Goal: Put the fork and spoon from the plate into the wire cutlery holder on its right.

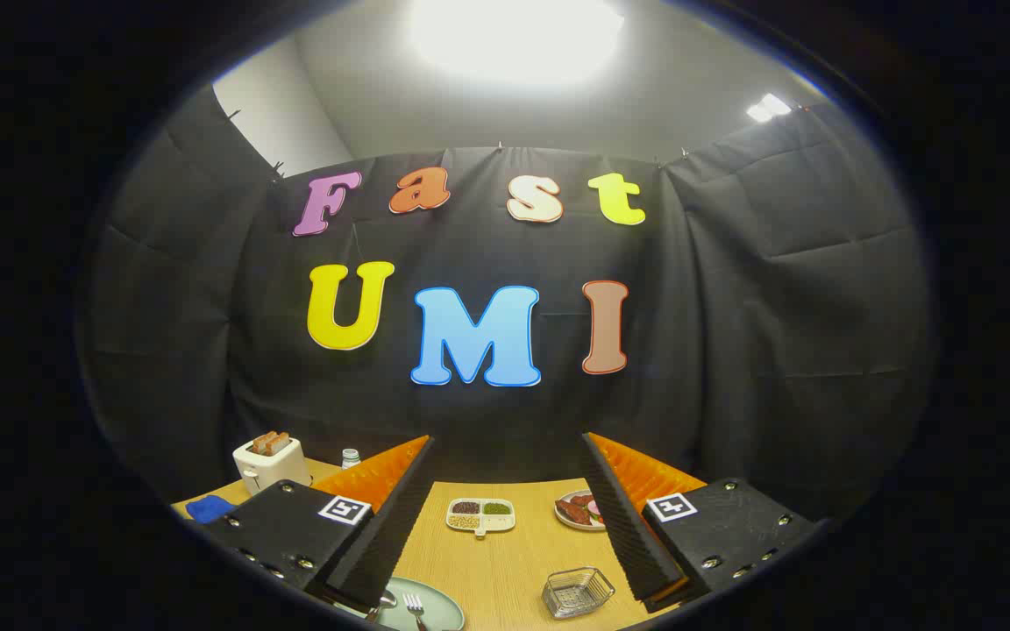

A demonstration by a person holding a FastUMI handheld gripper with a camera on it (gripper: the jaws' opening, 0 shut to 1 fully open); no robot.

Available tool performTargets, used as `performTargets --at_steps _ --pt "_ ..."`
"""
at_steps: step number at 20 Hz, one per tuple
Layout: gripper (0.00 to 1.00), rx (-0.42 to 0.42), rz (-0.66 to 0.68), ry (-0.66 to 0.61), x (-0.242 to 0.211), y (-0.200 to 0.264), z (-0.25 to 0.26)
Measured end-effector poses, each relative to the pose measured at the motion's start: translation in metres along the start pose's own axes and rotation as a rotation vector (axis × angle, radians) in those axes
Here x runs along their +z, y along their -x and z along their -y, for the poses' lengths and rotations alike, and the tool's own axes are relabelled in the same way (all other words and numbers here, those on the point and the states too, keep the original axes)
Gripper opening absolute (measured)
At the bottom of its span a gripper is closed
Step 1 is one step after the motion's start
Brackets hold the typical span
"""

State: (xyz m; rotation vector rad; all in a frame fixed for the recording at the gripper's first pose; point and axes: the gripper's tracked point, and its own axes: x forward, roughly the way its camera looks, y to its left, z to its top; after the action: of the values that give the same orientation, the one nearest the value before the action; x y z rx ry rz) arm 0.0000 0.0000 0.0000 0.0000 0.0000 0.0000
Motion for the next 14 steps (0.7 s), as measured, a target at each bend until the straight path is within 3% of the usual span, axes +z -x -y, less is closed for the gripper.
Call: performTargets --at_steps 14 --pt "0.99 -0.002 -0.022 0.05 -0.0052 0.0025 0.0027"
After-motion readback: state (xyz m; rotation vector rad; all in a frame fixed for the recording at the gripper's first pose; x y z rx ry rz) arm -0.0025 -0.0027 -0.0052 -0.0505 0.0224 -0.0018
